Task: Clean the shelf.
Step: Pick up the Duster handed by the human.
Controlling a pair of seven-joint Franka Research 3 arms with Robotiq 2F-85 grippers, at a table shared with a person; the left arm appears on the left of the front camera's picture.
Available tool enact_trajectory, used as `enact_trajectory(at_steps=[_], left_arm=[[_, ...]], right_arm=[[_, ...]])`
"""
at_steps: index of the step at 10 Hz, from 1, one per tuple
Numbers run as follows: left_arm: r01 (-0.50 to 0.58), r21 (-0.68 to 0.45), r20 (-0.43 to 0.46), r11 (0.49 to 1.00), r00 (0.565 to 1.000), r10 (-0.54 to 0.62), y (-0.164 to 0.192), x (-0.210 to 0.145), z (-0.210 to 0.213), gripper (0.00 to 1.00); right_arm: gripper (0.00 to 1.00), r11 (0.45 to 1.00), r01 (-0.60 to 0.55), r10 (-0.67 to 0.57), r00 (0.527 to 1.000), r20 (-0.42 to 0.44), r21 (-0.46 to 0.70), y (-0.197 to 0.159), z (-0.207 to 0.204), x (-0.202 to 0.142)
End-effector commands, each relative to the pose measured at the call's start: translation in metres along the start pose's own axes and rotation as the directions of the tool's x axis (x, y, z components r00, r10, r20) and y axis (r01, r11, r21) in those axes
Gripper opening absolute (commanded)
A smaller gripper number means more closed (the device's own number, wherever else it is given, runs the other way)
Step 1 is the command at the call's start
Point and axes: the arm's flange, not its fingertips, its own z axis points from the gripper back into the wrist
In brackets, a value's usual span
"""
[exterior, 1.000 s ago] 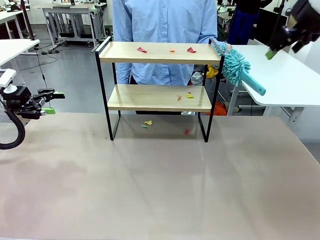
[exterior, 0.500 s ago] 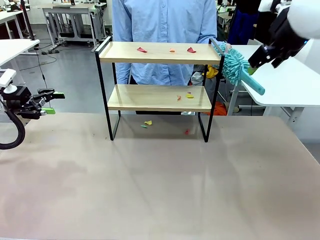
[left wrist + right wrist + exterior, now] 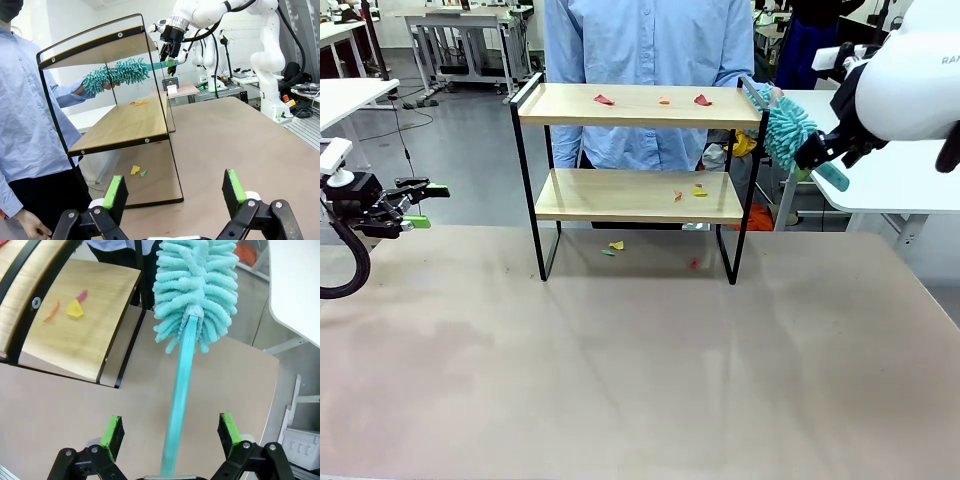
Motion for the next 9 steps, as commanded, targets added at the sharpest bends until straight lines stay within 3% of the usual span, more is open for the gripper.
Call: enact_trajectory(at_steps=[1, 2, 3, 4, 5, 9], left_arm=[[0.004, -0.004, 0.0, 1.0, 1.0, -0.004, 0.0, 0.003, 0.0, 1.0], [0.004, -0.004, 0.0, 1.0, 1.0, -0.004, 0.0, 0.003, 0.0, 1.0], [0.004, -0.004, 0.0, 1.0, 1.0, -0.004, 0.0, 0.003, 0.0, 1.0], [0.004, -0.004, 0.0, 1.0, 1.0, -0.004, 0.0, 0.003, 0.0, 1.0], [0.004, -0.004, 0.0, 1.0, 1.0, -0.004, 0.0, 0.003, 0.0, 1.0], [0.004, -0.004, 0.0, 1.0, 1.0, -0.004, 0.0, 0.003, 0.0, 1.0]], right_arm=[[0.42, 0.998, 0.034, -0.032, 0.999, 0.029, -0.059, 0.003, -0.002, -0.001], [0.42, 0.998, 0.04, -0.038, 0.999, 0.028, -0.058, 0.001, -0.001, 0.0], [0.0, 0.997, 0.037, -0.035, 0.999, 0.024, -0.061, 0.0, 0.0, 0.0], [0.37, 0.998, 0.033, -0.032, 0.999, 0.024, -0.061, 0.0, 0.0, 0.0], [0.0, 0.997, 0.037, -0.035, 0.999, 0.026, -0.064, -0.002, 0.0, 0.001], [0.0, 0.995, 0.048, -0.045, 0.998, 0.036, -0.091, -0.007, 0.002, 0.002]])
